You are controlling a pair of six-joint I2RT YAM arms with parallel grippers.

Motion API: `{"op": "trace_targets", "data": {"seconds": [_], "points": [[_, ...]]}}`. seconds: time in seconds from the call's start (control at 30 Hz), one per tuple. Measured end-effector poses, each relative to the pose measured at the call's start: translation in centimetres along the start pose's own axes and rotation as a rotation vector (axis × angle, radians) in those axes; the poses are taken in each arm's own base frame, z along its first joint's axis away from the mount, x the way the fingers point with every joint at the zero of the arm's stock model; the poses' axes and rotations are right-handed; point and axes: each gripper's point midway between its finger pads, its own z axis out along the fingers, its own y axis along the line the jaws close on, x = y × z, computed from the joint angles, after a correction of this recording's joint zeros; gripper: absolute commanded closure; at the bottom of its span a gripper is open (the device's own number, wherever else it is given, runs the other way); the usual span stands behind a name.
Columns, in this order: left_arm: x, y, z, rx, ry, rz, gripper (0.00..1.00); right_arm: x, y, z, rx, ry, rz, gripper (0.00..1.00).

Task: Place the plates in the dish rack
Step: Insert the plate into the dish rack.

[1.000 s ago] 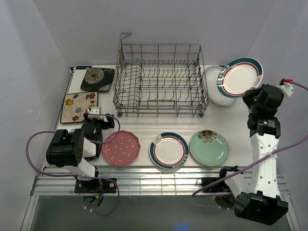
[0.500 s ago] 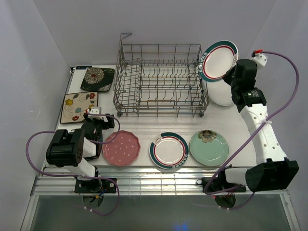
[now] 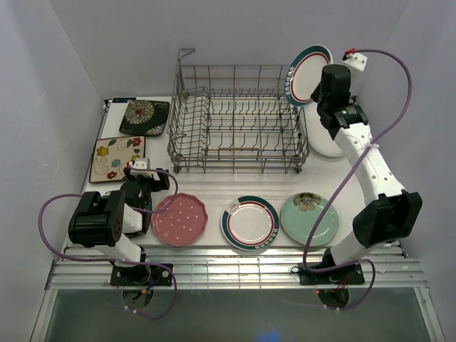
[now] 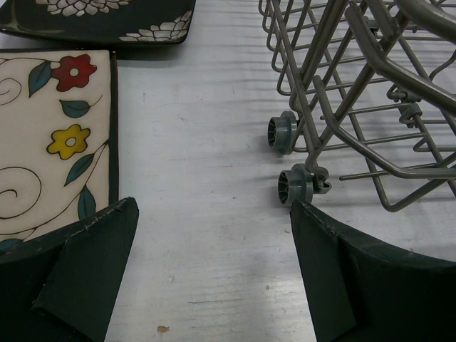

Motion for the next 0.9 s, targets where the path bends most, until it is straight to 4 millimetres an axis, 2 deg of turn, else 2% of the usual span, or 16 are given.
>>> {"op": "trace_targets", "data": {"seconds": [0.2, 0.37, 0.67, 0.9], "points": [[0.0, 0.0, 0.0, 0.000, 0.000, 0.000, 0.02, -0.6, 2.7, 2.1, 0.026, -0.040, -0.069, 0.92], [0.0, 0.0, 0.0, 0.000, 0.000, 0.000, 0.02, 0.2, 4.4, 3.6, 0.039, -0.043, -0.126, 0.92], [0.0, 0.0, 0.0, 0.000, 0.000, 0.000, 0.02, 1.6, 4.4, 6.3, 0.107, -0.039, -0.221, 0.92], [0.0, 0.0, 0.0, 0.000, 0.000, 0.000, 0.02, 1.9, 4.9, 7.5, 0.149, -0.060, -0.283, 0.92]]}}
